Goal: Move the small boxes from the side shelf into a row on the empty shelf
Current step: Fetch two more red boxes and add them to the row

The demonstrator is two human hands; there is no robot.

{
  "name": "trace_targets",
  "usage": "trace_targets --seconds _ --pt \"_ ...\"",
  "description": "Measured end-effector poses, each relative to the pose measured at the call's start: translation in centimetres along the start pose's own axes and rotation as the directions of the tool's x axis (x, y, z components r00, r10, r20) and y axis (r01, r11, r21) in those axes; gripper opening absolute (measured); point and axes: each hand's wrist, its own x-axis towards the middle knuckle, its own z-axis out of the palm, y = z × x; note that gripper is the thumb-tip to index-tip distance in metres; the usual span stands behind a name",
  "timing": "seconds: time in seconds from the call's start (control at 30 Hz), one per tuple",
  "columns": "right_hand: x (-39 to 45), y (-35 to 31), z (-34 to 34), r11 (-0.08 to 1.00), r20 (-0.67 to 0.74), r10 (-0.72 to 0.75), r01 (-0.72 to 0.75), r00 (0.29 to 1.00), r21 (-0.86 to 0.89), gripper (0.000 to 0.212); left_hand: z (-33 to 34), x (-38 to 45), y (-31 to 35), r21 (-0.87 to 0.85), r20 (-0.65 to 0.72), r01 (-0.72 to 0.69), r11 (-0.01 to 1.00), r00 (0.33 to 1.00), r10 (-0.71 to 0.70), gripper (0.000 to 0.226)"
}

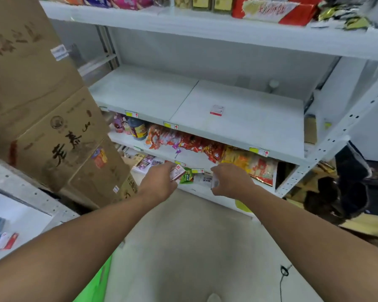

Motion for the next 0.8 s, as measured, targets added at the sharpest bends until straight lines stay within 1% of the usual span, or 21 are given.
trace_targets --seconds 0.07,0.13,0.17,0.23,0.37,0.47,0.6,0.63,0.7,0.73,0.8 --pt "0.3 1.8 0.0 1.0 0.026 0.004 -0.004 1.0 0.015 0.051 0.9 1.6 1.0 -0.022 0.012 0.004 1.0 1.0 -0.003 0.059" --pt "0.6 3.2 -0.2 0.999 0.031 0.001 -0.002 1.0 0.034 0.029 1.9 3.3 1.6 -0.024 0.033 -0.015 1.0 0.999 0.016 0.059" --pt "0.9 3.7 -0.2 0.999 0.027 0.008 -0.008 1.0 0.036 0.022 2.2 4.0 2.0 -0.019 0.041 -0.023 1.0 0.999 0.024 0.059" --pt "1.4 4.5 -0.4 0.998 0.022 0.033 -0.034 0.999 0.054 0.02 2.6 5.5 2.6 -0.007 0.046 -0.046 0.999 0.998 0.047 0.057" --pt "3.2 4.9 -0.4 0.991 0.022 0.094 -0.095 0.995 0.089 0.03 3.5 9.3 2.8 0.004 0.051 -0.115 0.993 0.992 0.114 0.056" --pt "5.0 5.0 -0.3 0.984 0.014 0.151 -0.151 0.988 0.09 0.022 3.9 12.7 2.5 0.003 0.069 -0.159 0.987 0.985 0.159 0.058" --pt "7.8 4.8 -0.6 0.963 0.052 0.257 -0.26 0.965 0.066 0.025 3.5 17.5 1.2 -0.078 0.105 -0.246 0.966 0.962 0.253 0.062" --pt "8.5 4.7 -0.9 0.956 0.061 0.283 -0.287 0.957 0.061 0.028 3.2 18.6 0.9 -0.081 0.118 -0.271 0.959 0.953 0.279 0.063" --pt "10.3 4.5 -1.5 0.942 0.066 0.328 -0.332 0.942 0.055 0.049 2.3 21.1 0.1 -0.08 0.143 -0.311 0.947 0.937 0.32 0.065" --pt "11.1 4.4 -1.8 0.935 0.066 0.347 -0.351 0.935 0.056 0.056 1.9 22.3 -0.3 -0.087 0.155 -0.322 0.943 0.93 0.332 0.063" --pt "12.6 4.1 -2.5 0.918 0.076 0.387 -0.391 0.919 0.059 0.053 1.4 24.5 -1.2 -0.108 0.172 -0.335 0.936 0.921 0.35 0.056"
